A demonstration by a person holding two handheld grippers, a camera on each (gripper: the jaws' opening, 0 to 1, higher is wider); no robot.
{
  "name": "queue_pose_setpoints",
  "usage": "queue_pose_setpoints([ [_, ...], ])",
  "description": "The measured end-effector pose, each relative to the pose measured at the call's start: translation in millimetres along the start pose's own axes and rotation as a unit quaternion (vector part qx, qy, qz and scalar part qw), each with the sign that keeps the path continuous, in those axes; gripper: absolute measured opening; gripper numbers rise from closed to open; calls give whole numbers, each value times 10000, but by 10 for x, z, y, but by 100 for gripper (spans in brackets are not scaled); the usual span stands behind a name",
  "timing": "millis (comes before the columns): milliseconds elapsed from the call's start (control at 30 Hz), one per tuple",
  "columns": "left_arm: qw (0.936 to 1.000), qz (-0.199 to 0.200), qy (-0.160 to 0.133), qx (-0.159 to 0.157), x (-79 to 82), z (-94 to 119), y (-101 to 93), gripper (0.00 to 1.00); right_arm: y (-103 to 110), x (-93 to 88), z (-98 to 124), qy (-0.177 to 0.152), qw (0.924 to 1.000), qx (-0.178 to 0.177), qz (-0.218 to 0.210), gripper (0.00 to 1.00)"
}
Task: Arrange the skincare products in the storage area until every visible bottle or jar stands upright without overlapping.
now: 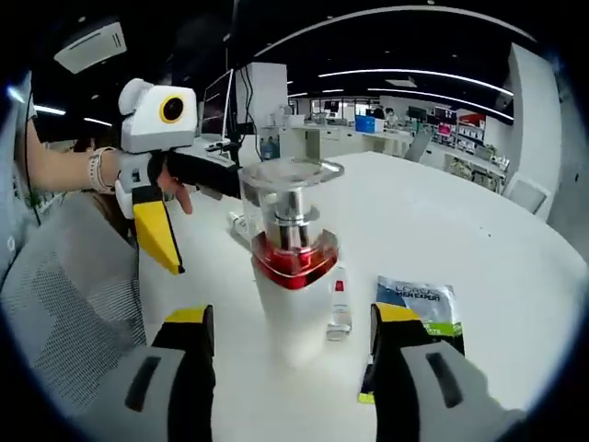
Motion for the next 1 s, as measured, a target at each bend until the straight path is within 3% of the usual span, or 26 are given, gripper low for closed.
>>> queue_pose_setpoints([
  [167, 9994, -277, 140, 148, -1, 140, -18, 75, 70, 59, 71, -37, 9999, -57, -128, 83],
  [233, 9993, -272, 255, 83, -9, 204, -46, 72, 100, 79, 94, -30, 9999, -89, -129, 86],
  [500, 9977, -395, 518, 161, 10, 393, -114, 86, 167, 176, 194, -43, 9994, -254, -244, 100],
  [700, 9974, -522, 443, 231, 84, 498, -157, 97, 196, 244, 267, -71, 9988, -454, -171, 100],
  [1000, 9958, -702, 346, 480, 162, 625, -168, 97, 274, 316, 389, -78, 9976, -656, -189, 100],
])
Point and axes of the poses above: the point that each gripper's makers call its tool centre point, and the gripper's own axes: z roughly backward along the fingers, y roughly to its left, x roughly out of its top, the point moved 8 cm from there along z, roughly backward along the fingers, and after that the axes turned 10 degrees about -y, right-handed, at the moved point
